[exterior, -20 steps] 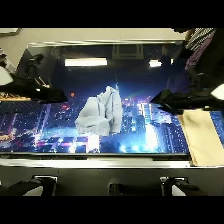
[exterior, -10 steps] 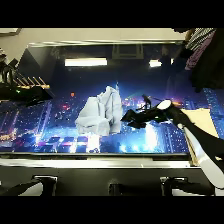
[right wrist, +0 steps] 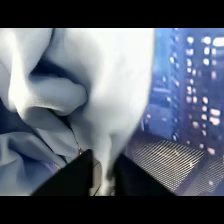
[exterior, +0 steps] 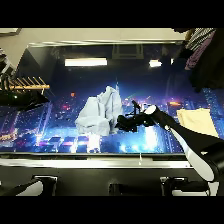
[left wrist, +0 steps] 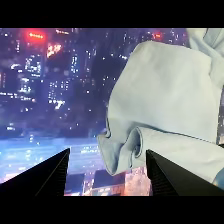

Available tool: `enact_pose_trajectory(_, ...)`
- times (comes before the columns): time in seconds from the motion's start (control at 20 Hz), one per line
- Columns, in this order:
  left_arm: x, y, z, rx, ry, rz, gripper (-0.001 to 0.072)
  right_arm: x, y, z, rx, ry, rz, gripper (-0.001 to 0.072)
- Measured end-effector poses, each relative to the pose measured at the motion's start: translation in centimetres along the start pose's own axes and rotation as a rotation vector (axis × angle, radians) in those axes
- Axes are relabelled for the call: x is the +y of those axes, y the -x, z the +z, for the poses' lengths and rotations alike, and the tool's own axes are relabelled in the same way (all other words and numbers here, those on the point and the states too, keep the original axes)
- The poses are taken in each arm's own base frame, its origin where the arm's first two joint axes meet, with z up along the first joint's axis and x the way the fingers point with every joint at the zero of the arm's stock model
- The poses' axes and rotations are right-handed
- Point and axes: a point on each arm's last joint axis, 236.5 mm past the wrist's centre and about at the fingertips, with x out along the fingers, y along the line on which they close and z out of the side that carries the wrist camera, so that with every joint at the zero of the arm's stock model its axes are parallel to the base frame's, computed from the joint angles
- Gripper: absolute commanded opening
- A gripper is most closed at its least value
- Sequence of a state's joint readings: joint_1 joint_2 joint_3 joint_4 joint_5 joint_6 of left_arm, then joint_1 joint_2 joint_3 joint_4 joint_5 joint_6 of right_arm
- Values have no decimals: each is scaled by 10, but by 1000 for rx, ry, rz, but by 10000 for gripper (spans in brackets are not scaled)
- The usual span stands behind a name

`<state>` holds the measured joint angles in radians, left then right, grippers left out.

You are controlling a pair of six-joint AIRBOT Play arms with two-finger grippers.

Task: Fold the clothes and pants, and hang the long-sleeved shirts on hangers.

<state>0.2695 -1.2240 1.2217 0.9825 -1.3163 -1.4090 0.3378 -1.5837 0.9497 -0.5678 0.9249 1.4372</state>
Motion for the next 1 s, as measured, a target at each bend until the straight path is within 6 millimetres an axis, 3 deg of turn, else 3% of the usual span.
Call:
enact_pose_trajectory(0.15, 7, -22, -16, 30, 13, -43, 551, 0, -2, -1, 1, -1, -1, 38)
enact_pose_trajectory(0.35, 15, -69, -47, 92, 70, -141, 549, 3, -2, -10, 37, 3, 3, 38)
enact_pose_trajectory(0.65, 4, -137, -83, 203, 87, -270, 527, 2, 0, -32, 128, -4, 1, 38)
enact_pose_trajectory(0.85, -1, -166, -92, 228, 93, -295, 521, 3, 2, -40, 166, -4, 3, 38)
enact_pose_trajectory(0.9, -2, -170, -93, 229, 94, -298, 497, 3, 2, -42, 171, -5, 3, 38)
enact_pose_trajectory(1.0, -3, -178, -95, 236, 99, -304, 295, 4, 3, -44, 180, -7, 4, 38)
